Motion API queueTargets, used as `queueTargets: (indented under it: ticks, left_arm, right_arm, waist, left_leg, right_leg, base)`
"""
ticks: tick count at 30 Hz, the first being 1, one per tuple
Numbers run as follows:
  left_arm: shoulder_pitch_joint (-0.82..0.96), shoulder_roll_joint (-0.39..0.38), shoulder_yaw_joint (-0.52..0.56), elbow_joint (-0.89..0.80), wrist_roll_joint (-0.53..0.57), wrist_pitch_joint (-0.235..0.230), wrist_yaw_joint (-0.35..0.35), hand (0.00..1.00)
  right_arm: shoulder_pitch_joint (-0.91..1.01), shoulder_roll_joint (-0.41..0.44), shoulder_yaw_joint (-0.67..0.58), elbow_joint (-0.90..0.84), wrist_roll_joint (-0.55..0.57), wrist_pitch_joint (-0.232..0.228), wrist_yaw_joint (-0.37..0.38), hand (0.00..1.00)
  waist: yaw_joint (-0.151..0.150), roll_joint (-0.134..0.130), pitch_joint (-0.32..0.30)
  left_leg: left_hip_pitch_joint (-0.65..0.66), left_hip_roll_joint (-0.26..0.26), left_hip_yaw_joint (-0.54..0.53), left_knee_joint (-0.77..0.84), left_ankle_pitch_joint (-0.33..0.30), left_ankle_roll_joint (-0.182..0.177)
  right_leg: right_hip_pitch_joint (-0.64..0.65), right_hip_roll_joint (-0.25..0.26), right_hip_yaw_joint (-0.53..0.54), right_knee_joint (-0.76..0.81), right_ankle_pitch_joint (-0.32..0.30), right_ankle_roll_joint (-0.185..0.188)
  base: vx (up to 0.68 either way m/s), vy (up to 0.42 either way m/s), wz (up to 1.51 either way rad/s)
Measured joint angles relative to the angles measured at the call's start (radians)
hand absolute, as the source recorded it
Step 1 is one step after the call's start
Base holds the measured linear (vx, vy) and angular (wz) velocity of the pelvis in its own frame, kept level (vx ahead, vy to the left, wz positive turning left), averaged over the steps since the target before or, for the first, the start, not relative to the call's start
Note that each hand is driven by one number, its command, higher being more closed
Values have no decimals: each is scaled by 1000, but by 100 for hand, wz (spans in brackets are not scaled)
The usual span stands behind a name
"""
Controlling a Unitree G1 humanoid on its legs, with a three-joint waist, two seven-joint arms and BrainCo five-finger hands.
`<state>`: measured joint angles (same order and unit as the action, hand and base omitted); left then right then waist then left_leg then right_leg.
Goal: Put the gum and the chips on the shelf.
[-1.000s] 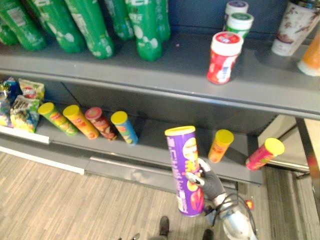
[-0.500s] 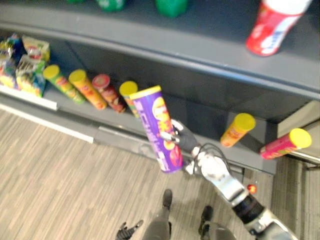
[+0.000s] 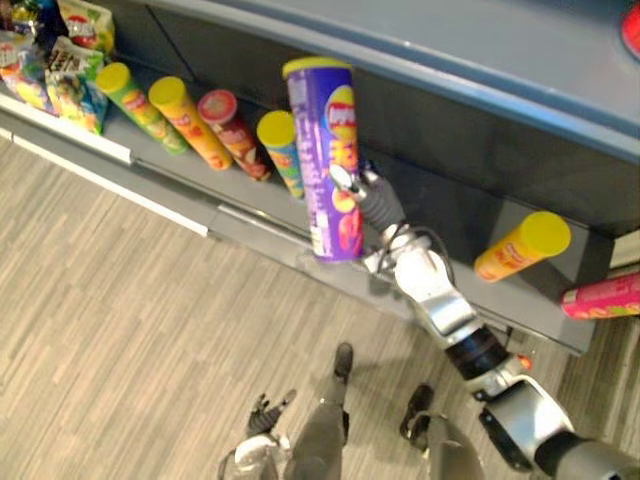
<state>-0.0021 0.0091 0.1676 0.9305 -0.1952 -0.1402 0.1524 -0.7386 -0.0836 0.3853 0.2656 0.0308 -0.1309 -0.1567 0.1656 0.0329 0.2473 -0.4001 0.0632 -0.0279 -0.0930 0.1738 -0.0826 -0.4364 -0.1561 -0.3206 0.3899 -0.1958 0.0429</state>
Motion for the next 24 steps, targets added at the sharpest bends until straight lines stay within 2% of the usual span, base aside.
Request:
queueTargets:
  ticks: [5,7,9,13,15,17,20,24]
  left_arm:
    - [-41,-14,-21,-24,-24,-6,3,0]
    - [-53,-25,-41,-35,-39,-13,17,0]
    - [-55,-37,-54,-51,-39,-17,30,0]
    - [-56,-51,-86,-66,-39,-24,45,0]
    - [-58,-51,-97,-78,-38,-29,62,0]
    - [-73,-52,-106,-91,-39,-38,71,0]
    - [-85,-51,-121,-111,-39,-62,80,0]
    - [-84,-53,-124,-109,-39,-64,80,0]
  right_arm:
    - [-38,41,-88,129,-10,39,-56,100]
    - [-38,63,-110,167,-36,69,-105,100]
    - [-38,64,-109,172,-87,78,-130,100]
    - [11,84,-110,79,-307,86,-259,100]
    - [45,122,-114,2,-476,74,-382,100]
    - [44,136,-125,-32,-560,65,-452,100]
    - [44,145,-152,-39,-584,61,-513,100]
    - [46,145,-157,-39,-583,61,-519,100]
  waist:
    - [0,19,29]
    - [-1,27,35]
    - [-1,27,37]
    - [-1,37,50]
    - [-1,39,51]
    - [1,47,56]
    - [6,55,60]
    - [13,61,63]
  left_leg:
    - [-39,7,22,34,-5,2]
    - [-45,9,40,43,-7,0]
    - [-53,11,51,43,-10,-2]
    - [-63,12,65,45,-23,-9]
    - [-78,10,68,49,-30,-6]
    - [-102,2,55,64,-30,-5]
    - [-123,-15,36,68,-24,1]
    - [-147,-19,31,69,-17,-1]
  right_leg:
    - [-33,0,4,18,-3,-4]
    - [-37,0,7,18,-3,-5]
    - [-52,1,19,24,-4,-6]
    - [-68,1,30,29,-4,-6]
    - [-81,-4,29,34,-7,-4]
    - [-96,-12,22,42,-14,-1]
    - [-123,-35,11,85,-36,-2]
    - [-151,-39,13,97,-37,-2]
  base:
    - [38,-42,-1]
    - [41,-23,-5]
    - [32,-20,-13]
    - [16,-12,-6]
    - [32,-6,3]
    - [31,-4,18]
    - [32,-23,28]
    - [28,-31,6]
